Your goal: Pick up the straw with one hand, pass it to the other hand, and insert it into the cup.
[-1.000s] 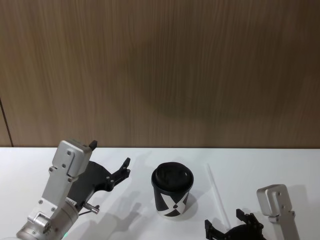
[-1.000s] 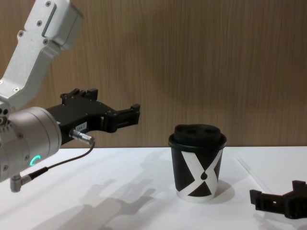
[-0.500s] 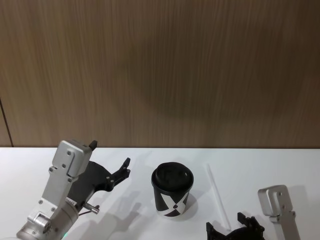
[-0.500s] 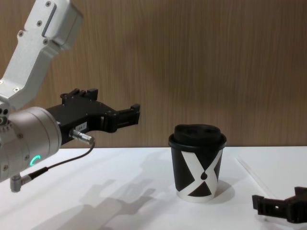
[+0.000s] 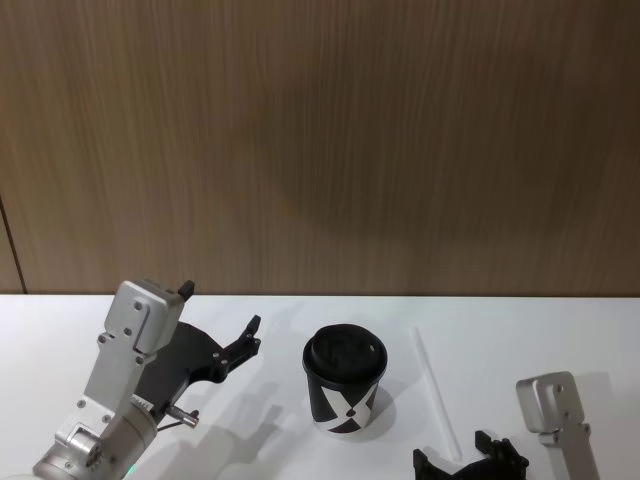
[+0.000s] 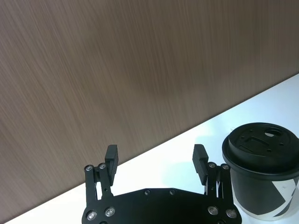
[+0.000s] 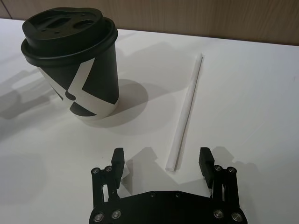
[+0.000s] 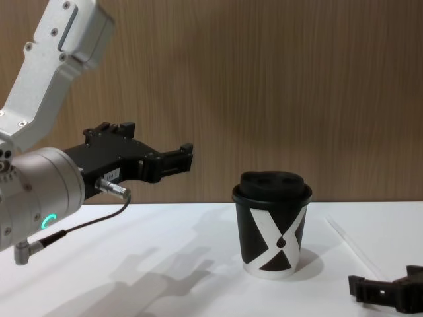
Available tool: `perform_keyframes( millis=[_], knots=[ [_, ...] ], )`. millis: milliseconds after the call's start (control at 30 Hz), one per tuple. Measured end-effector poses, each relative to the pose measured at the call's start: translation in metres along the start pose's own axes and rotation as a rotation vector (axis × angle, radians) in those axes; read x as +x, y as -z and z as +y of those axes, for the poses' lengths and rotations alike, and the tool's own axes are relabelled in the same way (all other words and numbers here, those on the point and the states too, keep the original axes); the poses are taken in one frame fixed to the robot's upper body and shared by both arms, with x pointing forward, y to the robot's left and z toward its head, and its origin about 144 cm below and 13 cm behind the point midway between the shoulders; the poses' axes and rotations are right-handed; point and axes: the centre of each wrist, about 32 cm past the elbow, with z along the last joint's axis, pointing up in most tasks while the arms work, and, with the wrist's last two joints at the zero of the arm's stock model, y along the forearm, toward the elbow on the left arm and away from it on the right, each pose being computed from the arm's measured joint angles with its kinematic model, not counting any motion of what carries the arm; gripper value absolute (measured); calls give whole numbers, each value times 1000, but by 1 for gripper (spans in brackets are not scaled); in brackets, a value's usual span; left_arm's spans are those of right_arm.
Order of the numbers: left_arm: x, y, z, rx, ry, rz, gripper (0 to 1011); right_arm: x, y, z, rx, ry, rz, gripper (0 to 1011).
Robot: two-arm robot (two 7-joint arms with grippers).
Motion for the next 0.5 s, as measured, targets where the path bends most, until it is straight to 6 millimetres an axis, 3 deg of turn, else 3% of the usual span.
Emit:
perform_keyframes(
  millis=[500],
  knots=[
    [0,0,0,0,0,0,1000,3,1,1,-16,-8,0,1001]
  ],
)
